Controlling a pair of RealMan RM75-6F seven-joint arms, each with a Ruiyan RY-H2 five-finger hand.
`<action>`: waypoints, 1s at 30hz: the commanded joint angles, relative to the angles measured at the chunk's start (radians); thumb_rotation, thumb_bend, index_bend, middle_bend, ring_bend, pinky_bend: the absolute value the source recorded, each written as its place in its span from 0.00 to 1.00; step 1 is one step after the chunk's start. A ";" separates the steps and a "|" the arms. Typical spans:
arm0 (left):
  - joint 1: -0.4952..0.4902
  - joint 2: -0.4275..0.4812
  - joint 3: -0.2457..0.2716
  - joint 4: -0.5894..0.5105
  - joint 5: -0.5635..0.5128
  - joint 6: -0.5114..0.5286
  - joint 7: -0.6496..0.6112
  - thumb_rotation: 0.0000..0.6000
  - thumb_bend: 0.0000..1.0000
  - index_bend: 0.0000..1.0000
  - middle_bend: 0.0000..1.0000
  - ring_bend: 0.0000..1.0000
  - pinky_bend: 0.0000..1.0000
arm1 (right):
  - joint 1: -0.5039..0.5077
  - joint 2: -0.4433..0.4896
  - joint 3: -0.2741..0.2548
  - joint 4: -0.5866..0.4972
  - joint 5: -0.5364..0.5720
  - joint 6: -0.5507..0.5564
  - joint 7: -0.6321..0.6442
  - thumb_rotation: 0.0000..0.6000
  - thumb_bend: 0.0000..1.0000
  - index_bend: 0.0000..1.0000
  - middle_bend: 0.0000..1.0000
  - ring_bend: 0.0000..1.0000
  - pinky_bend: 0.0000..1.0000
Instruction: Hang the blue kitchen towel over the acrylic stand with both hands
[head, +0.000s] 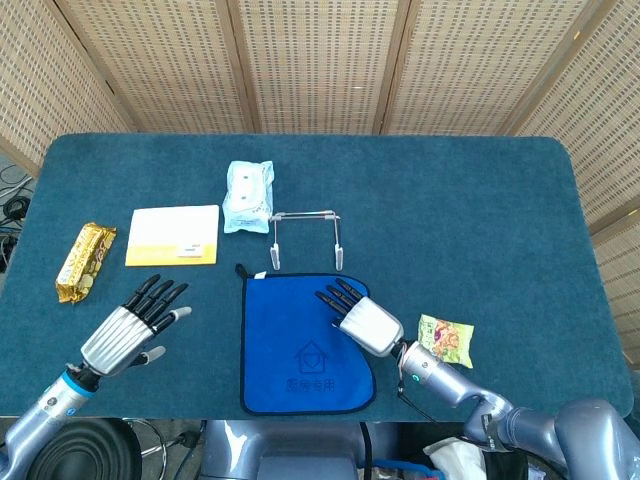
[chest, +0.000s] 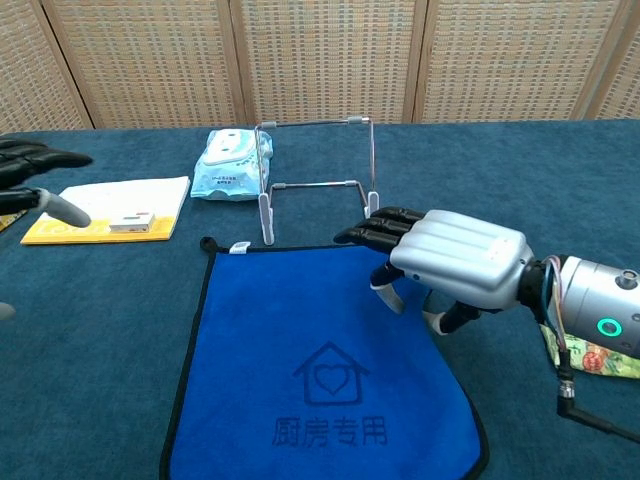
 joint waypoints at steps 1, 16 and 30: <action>-0.147 -0.161 0.025 0.244 0.092 0.034 -0.147 1.00 0.00 0.26 0.00 0.00 0.00 | 0.003 0.004 0.000 -0.007 0.000 0.001 0.003 1.00 0.44 0.65 0.05 0.00 0.00; -0.270 -0.337 0.090 0.510 0.087 0.027 -0.208 1.00 0.00 0.26 0.00 0.00 0.00 | 0.011 0.011 0.003 0.009 0.009 -0.005 0.011 1.00 0.44 0.65 0.05 0.00 0.00; -0.314 -0.422 0.139 0.576 0.042 -0.012 -0.228 1.00 0.01 0.26 0.00 0.00 0.00 | 0.007 0.004 -0.001 0.019 0.016 0.001 0.039 1.00 0.44 0.65 0.05 0.00 0.00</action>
